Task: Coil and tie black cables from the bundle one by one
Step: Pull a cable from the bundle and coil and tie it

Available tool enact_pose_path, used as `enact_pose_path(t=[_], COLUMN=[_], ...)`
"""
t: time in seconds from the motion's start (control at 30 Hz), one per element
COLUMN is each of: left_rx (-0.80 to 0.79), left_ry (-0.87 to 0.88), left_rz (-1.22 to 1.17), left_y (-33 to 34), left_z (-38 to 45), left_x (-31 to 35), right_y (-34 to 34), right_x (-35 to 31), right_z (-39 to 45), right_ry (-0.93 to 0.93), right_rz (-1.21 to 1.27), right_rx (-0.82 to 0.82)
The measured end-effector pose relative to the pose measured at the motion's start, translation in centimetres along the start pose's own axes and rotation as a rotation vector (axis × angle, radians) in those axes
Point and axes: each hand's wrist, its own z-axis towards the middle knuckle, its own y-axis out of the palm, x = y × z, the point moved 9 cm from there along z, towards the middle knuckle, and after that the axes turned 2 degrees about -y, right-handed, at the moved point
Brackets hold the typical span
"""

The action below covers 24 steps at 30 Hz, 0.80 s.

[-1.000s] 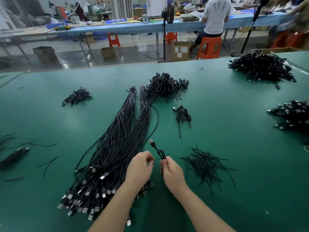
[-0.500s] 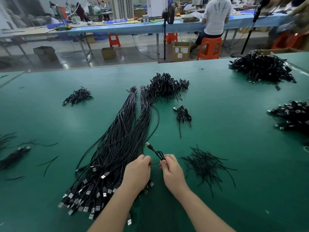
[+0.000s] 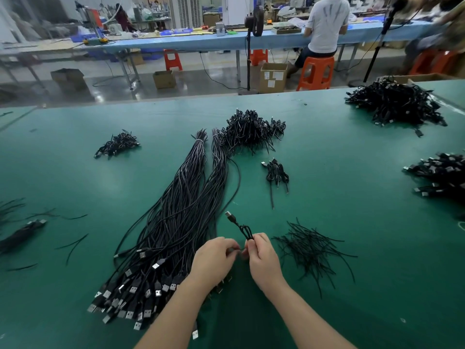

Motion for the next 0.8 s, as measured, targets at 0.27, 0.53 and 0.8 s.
enact_pose_path(t=[0.27, 0.53, 0.8], left_rx=[0.182, 0.263, 0.032], left_ry=[-0.183, -0.294, -0.189], left_rz=[-0.113, -0.357, -0.65], left_y=[-2.0, -2.6, -0.9], left_z=[0.2, -0.2, 0.0], left_x=[-1.1, -2.2, -0.2], right_y=[0.4, 0.5, 1.0], right_x=[-0.2, 0.0, 0.8], right_z=[-0.1, -0.1, 0.3], right_ry=[-0.041, -0.031, 0.023], right_rz=[0.013, -0.015, -0.029], right_rx=[0.015, 0.009, -0.032])
